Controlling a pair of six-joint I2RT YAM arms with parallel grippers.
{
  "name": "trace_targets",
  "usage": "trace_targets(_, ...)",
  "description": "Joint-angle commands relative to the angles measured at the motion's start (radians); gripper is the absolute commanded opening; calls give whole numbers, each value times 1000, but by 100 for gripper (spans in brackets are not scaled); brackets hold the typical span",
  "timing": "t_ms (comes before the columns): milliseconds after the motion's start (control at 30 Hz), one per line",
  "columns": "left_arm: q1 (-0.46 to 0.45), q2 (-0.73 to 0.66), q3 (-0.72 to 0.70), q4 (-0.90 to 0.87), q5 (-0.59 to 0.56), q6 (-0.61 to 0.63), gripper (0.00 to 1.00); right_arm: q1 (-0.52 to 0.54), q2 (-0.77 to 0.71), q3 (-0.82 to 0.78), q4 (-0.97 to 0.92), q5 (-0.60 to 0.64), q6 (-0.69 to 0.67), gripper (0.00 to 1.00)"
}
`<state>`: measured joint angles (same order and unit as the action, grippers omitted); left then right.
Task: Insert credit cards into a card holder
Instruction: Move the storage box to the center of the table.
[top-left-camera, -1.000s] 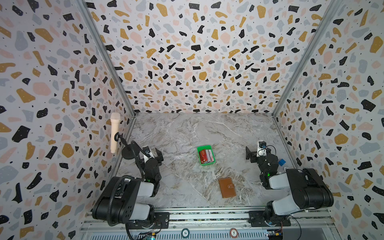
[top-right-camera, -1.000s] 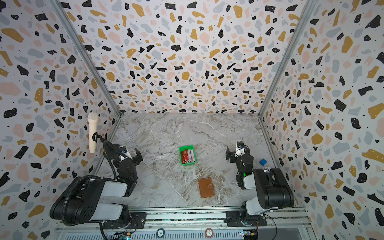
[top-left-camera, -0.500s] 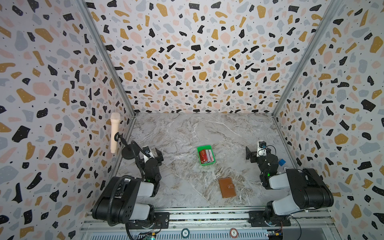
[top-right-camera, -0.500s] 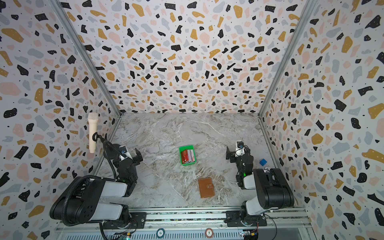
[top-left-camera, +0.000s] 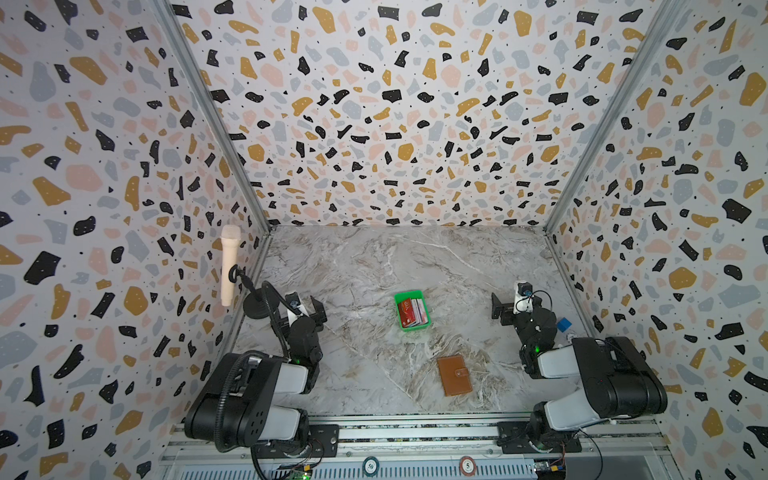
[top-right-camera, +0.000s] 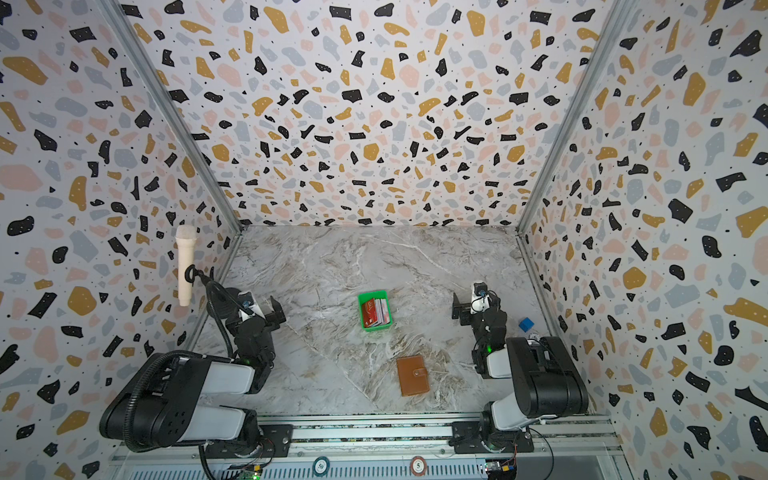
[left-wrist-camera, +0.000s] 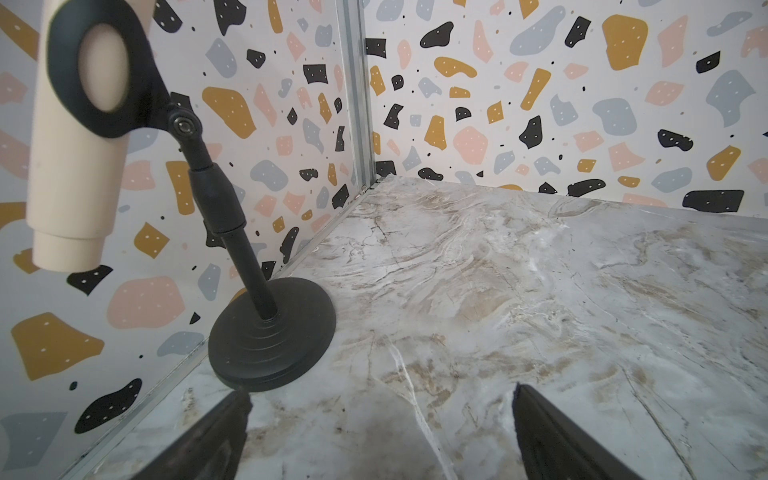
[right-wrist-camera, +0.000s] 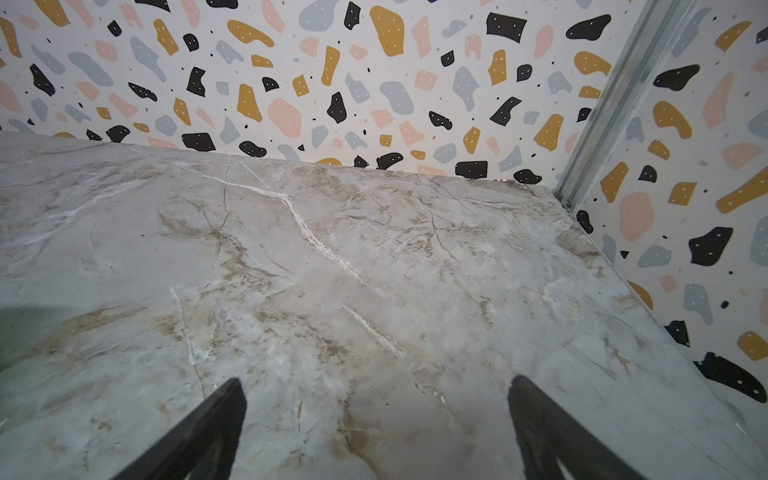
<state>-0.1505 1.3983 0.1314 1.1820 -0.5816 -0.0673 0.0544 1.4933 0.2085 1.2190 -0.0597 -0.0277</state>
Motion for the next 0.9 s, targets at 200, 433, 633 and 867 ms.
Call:
trace_targets(200, 6, -12, 13, 39, 4, -5, 100, -2, -3, 11, 4, 10, 14, 99)
trace_targets(433, 4, -190, 119, -276, -31, -17, 100, 27, -114, 215, -448, 153, 62, 99)
trace_targets(633, 2, -470, 67, -286, -49, -212, 100, 221, -170, 271, -518, 633, 112, 99)
trace_targets(867, 4, -768, 47, -551, -182, -976, 100, 44, -205, 422, -952, 206, 661, 99)
